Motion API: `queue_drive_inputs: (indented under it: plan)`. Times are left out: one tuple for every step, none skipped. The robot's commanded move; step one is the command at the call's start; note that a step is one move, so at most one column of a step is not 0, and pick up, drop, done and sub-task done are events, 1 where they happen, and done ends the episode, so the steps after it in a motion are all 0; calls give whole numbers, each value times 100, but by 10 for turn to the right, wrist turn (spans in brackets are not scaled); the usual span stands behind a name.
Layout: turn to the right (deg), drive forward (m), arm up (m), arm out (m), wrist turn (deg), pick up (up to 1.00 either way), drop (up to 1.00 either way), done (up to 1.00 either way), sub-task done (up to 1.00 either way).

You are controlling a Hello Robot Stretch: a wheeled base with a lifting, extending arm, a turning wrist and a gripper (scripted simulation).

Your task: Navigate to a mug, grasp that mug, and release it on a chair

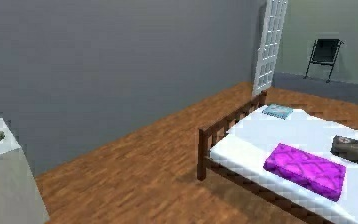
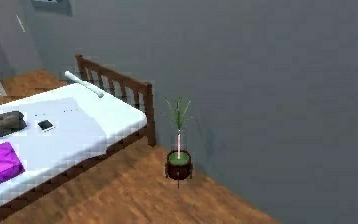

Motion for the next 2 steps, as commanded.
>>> queue_drive_inputs:
  plan:
    - [0, 35, 0, 0, 0, 0, 0, 0, 0]
    - [-450, 0, 0, 0, 0, 0, 0, 0, 0]
